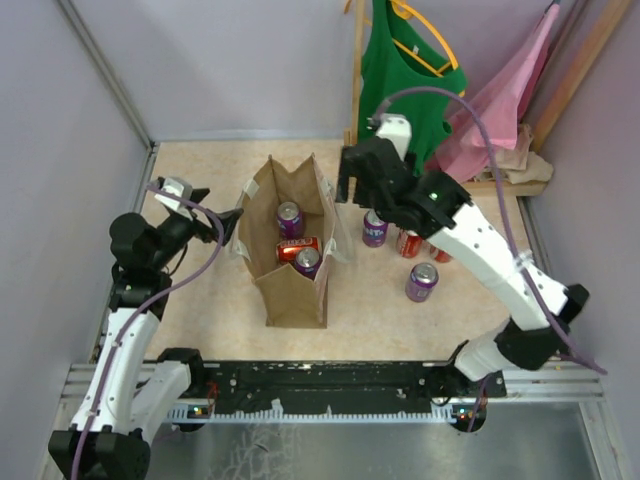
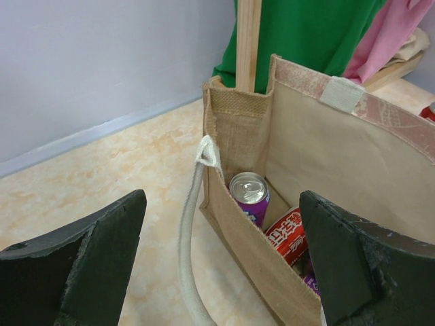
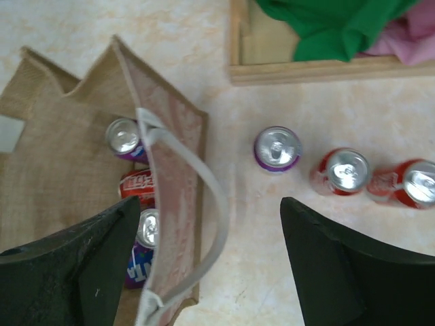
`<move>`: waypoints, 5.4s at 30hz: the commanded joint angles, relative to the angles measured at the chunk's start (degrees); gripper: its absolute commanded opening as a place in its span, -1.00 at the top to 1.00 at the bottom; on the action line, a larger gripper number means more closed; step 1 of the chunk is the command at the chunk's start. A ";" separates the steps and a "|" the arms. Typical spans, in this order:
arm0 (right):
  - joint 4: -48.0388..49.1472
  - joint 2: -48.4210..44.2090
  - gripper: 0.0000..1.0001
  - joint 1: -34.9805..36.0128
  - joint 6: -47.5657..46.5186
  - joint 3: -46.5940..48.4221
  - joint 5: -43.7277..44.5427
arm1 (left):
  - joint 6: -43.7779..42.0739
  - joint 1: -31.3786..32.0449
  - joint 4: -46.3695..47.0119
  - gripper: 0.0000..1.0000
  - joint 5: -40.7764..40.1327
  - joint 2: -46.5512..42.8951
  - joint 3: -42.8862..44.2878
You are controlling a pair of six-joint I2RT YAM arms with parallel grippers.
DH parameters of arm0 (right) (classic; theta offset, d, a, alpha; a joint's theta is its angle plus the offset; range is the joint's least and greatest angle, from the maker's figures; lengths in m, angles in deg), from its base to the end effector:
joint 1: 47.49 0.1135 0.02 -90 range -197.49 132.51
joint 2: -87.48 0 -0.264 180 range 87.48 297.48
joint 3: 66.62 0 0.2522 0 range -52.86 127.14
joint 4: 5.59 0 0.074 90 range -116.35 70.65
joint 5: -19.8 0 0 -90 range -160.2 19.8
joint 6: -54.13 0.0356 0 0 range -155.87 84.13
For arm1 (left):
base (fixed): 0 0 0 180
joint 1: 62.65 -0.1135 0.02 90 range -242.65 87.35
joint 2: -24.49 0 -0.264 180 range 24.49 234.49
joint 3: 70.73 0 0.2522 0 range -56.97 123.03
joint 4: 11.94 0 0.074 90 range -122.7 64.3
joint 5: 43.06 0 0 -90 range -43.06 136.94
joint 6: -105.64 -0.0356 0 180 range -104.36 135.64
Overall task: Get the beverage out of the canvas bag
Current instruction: Place the drink at the center of the board, then take out the drink from the canvas bag.
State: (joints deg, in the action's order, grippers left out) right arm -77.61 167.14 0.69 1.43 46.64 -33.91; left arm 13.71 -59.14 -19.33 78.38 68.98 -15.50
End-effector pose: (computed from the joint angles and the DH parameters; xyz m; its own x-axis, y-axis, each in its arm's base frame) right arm 0.1912 0.1821 0.4490 -0.5062 0.1667 -0.8461 0.0192 0.9831 0.1822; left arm 0.1822 -0.0298 0.3516 0.0776 0.0240 -0.9967 0.5697 0.8194 0.0641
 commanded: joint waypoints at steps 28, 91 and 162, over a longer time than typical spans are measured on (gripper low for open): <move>1.99 33.07 -0.98 9.74 -14.05 10.70 -28.79 | 3.78 0.16 -11.71 -1.00 -19.61 -4.15 -1.83; 8.74 36.76 -0.98 8.62 -12.32 5.06 -20.11 | 3.69 0.13 -10.56 -1.00 -18.11 -2.28 -1.83; 2.42 34.00 1.00 9.65 -20.54 36.72 -4.33 | 3.86 0.18 -9.08 -1.00 -17.30 -0.83 -2.61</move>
State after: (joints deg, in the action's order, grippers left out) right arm -77.72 203.48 10.09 -18.85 79.86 -39.78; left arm 17.16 -59.14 -30.34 59.85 68.22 -17.16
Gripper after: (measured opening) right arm 0.598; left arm 0.998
